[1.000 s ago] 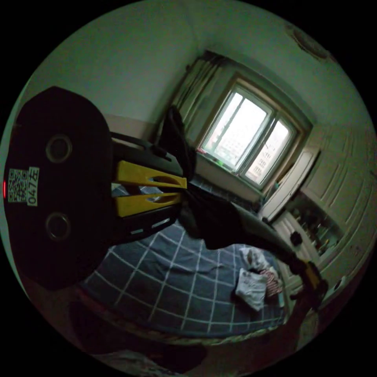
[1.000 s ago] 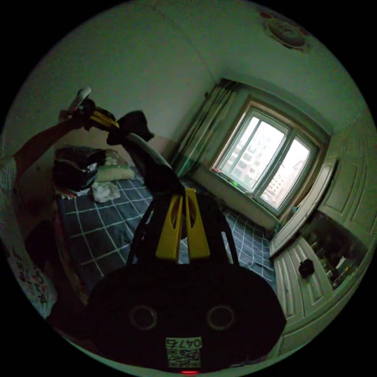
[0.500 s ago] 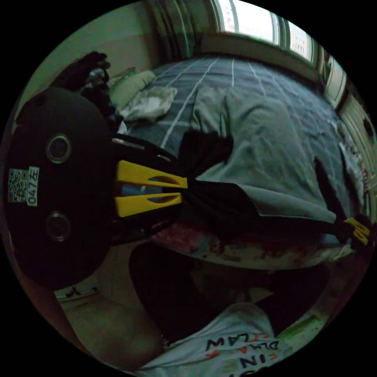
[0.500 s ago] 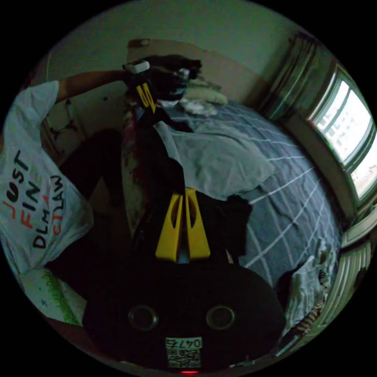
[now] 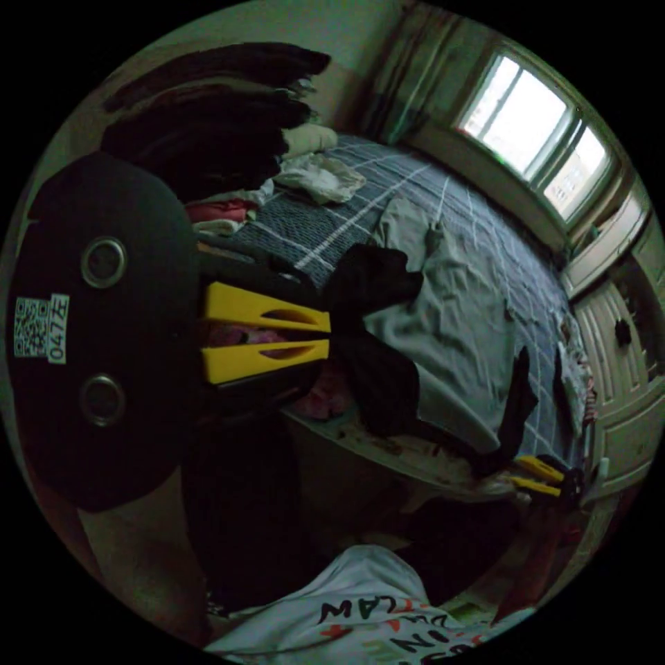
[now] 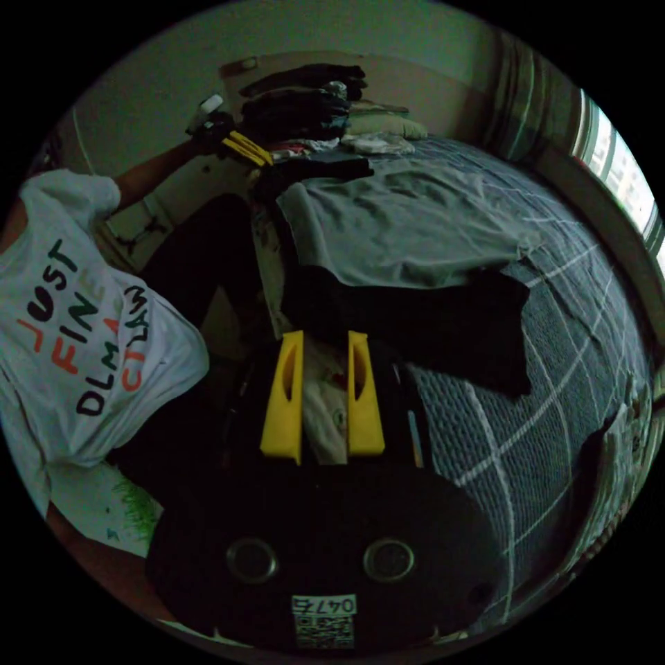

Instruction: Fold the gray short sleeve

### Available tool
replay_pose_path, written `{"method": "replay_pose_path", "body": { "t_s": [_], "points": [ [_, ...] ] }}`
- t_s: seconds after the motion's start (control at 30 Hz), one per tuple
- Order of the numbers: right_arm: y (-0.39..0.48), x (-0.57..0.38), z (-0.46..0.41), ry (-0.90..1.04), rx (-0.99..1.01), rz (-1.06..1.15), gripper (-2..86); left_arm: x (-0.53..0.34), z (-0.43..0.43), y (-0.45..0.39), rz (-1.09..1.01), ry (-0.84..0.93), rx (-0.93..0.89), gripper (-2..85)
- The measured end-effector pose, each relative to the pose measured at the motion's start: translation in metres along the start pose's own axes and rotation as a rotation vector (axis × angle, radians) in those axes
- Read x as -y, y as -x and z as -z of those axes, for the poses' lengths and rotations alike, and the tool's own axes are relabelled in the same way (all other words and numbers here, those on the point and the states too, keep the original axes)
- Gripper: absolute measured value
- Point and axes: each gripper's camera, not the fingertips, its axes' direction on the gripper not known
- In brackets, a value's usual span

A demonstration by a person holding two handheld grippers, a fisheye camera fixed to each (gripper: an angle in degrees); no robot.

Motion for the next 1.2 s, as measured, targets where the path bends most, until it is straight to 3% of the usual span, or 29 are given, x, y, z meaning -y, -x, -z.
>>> {"method": "replay_pose_path", "body": {
  "t_s": [0.17, 0.33, 0.53, 0.73, 0.83, 1.03, 1.2],
  "points": [
    [-0.033, -0.050, 0.027, -0.098, -0.231, -0.175, 5.8, -0.028, 0.027, 0.003, 0.242, -0.197, 0.049, -0.8],
    [-0.118, -0.082, 0.021, -0.082, -0.350, -0.450, 6.3, -0.002, 0.040, 0.003, 0.292, -0.316, 0.077, -0.8],
    [-0.187, -0.107, -0.021, -0.037, -0.197, -0.642, 3.2, 0.095, 0.008, -0.012, 0.164, -0.401, 0.021, -0.5],
    [-0.161, -0.129, -0.012, -0.076, -0.187, -0.625, -0.1, 0.236, -0.068, 0.033, 0.217, -0.511, -0.220, 2.9],
    [-0.129, -0.150, 0.001, -0.088, -0.247, -0.602, -0.1, 0.311, -0.123, 0.045, 0.223, -0.441, -0.286, 6.4],
    [-0.099, -0.193, -0.002, -0.115, -0.272, -0.652, -0.1, 0.405, -0.227, 0.026, 0.112, -0.115, -0.561, 8.3],
    [-0.095, -0.216, -0.013, -0.147, -0.253, -0.698, -0.1, 0.415, -0.230, 0.016, 0.019, -0.171, -0.546, 0.2]
  ]
}}
